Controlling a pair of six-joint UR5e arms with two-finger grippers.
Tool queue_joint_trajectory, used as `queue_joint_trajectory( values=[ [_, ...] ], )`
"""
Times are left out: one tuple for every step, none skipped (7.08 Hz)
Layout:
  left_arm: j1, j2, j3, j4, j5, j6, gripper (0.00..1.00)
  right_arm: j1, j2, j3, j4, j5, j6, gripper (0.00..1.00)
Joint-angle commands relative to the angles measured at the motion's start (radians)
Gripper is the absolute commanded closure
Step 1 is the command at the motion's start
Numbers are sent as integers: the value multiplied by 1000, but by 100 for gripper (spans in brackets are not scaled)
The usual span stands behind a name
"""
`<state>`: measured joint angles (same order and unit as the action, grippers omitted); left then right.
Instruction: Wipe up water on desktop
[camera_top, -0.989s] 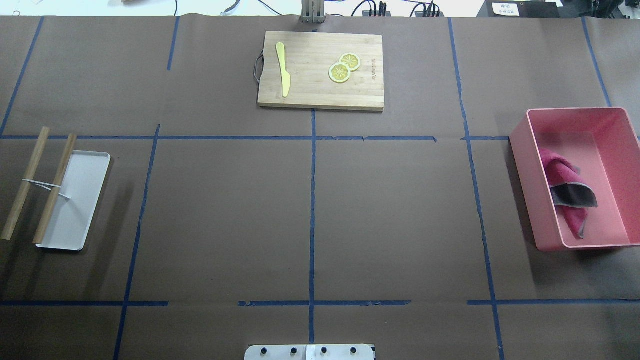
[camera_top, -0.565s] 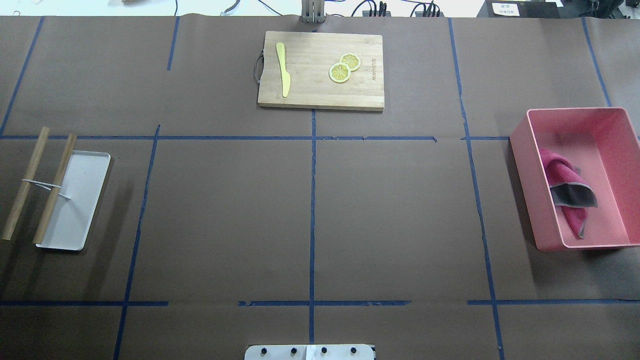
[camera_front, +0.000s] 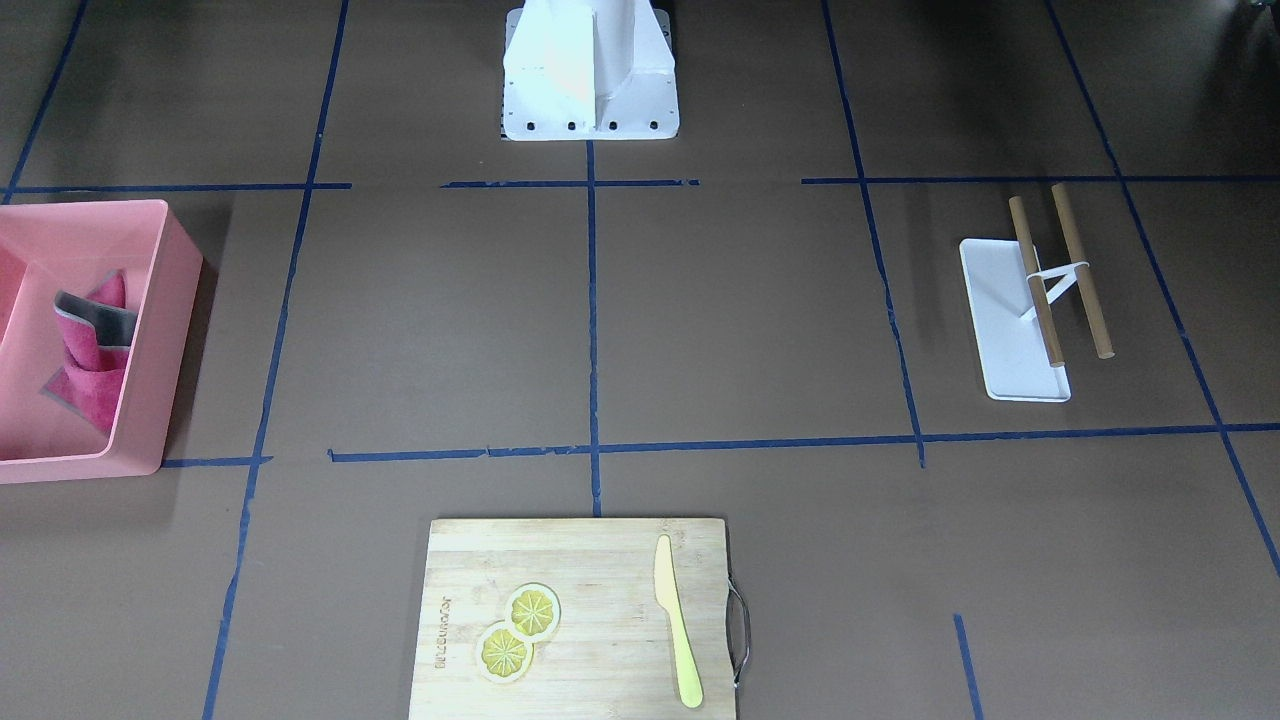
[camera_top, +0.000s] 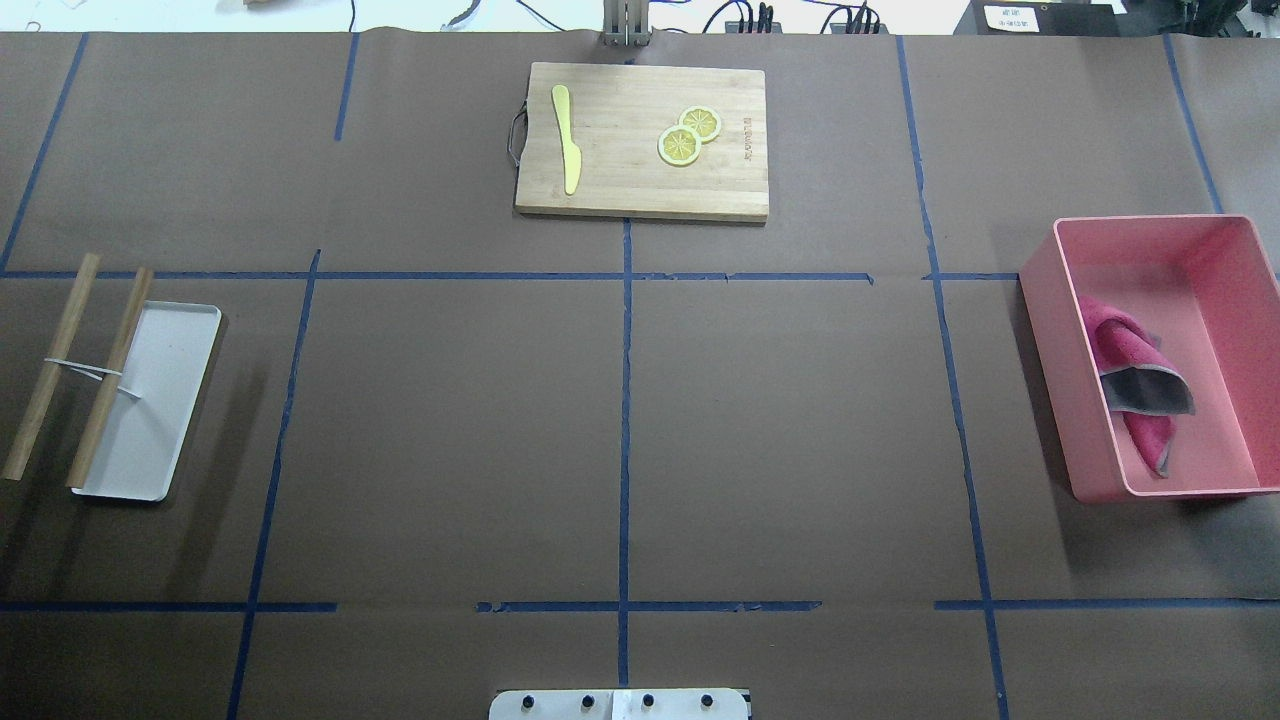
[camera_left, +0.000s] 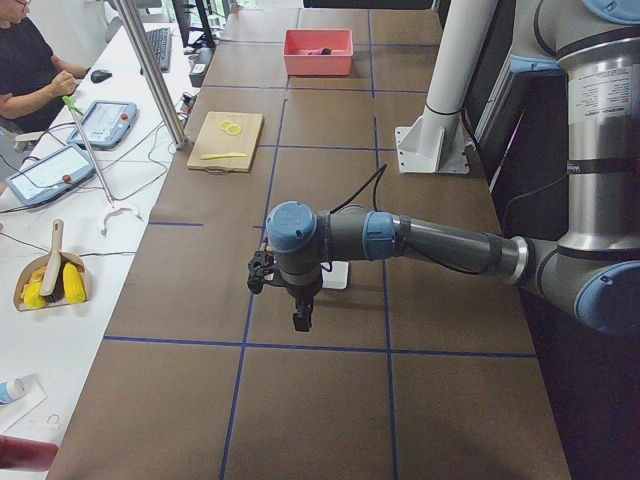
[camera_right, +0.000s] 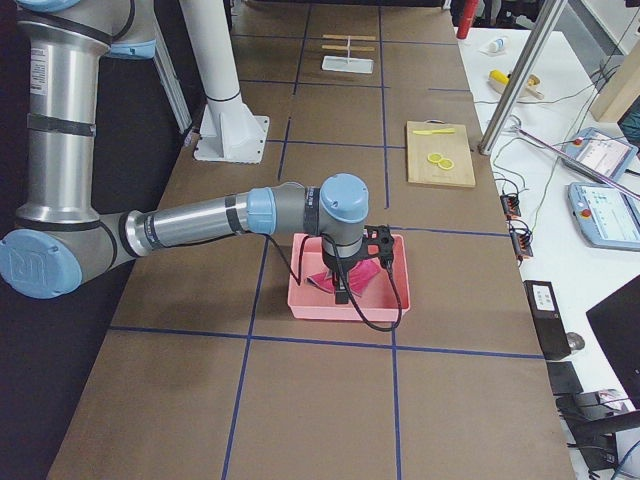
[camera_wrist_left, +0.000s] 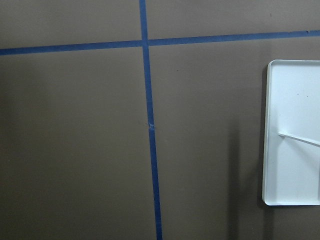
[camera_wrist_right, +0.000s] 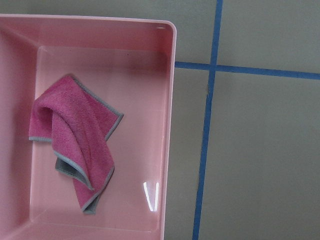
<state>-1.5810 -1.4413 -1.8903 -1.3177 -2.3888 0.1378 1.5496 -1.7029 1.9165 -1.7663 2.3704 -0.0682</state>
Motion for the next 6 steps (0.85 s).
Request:
queue_joint_trajectory(
  values=[
    [-13, 12, -24, 5, 11, 6, 0, 0, 8, 8, 1, -5, -56, 0],
    [-29, 71, -42, -11, 4, 11, 0, 0, -19, 13, 1, -2, -56, 0],
    [-28, 75, -49, -9, 13, 8, 0, 0, -32, 36, -1, 4, -50, 0],
    [-28, 70, -50, -3, 7, 8, 0, 0, -30, 33, 1, 0, -51, 0],
    [-28, 70, -52, 2, 7, 8, 0, 0, -29, 35, 1, 0, -54, 0],
    [-27, 71, -49, 2, 7, 8, 0, 0, -32, 33, -1, 0, -54, 0]
  ],
)
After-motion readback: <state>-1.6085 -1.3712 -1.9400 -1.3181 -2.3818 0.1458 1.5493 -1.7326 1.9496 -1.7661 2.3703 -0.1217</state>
